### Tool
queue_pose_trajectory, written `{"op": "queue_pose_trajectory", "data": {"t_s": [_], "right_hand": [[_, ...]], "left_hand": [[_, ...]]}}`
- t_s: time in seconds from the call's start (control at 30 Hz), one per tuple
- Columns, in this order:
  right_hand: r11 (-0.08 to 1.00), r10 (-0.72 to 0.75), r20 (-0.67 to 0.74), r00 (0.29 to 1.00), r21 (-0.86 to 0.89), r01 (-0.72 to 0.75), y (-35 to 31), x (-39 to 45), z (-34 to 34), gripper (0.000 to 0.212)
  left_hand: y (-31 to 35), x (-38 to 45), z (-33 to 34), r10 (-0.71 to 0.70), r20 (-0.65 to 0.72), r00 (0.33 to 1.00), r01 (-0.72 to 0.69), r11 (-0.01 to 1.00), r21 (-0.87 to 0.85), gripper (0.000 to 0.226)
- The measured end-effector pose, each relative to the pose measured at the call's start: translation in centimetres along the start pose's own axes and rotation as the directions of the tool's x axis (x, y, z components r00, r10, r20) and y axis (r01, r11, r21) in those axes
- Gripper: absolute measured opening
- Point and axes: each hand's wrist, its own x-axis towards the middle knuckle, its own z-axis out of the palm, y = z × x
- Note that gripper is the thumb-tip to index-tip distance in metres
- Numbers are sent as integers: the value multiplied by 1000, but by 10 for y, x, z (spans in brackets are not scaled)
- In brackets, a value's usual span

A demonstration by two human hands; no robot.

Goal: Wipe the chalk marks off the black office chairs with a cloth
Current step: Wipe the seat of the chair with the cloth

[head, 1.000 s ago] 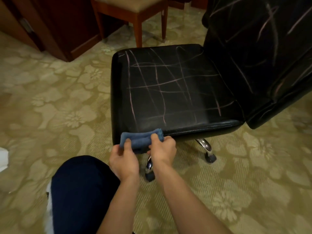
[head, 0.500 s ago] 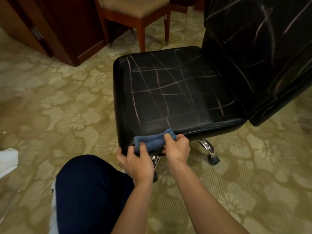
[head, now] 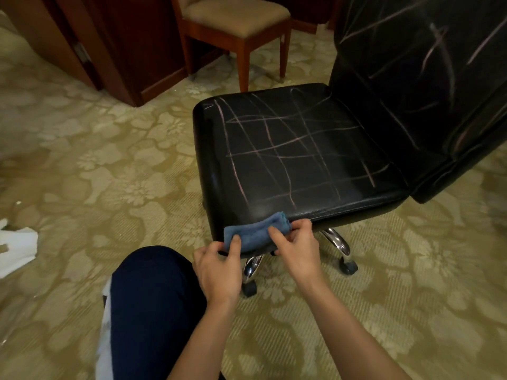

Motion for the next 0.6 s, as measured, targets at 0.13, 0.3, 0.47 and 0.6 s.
{"op": "queue_pose_trajectory", "data": {"t_s": [0.13,0.3,0.47,0.6], "right_hand": [[997,-61,22,998,-52,62,-1,0,-1,35],[993,-115,71,991,-3,115,-3,-2,-1,18],[947,-278,92,956,-143,288,-18,-5,-7,10],[862,-416,50,908,-295,411,-44,1,1,14]], "left_hand": [[7,-3,1,-49,1,999,49,998,-49,32],[11,3,-4,-122,112,986,137,981,-137,15],[9,9,-13,-53,95,994,80,951,-300,9],[18,2,-19,-186,209,960,277,734,-621,11]]}}
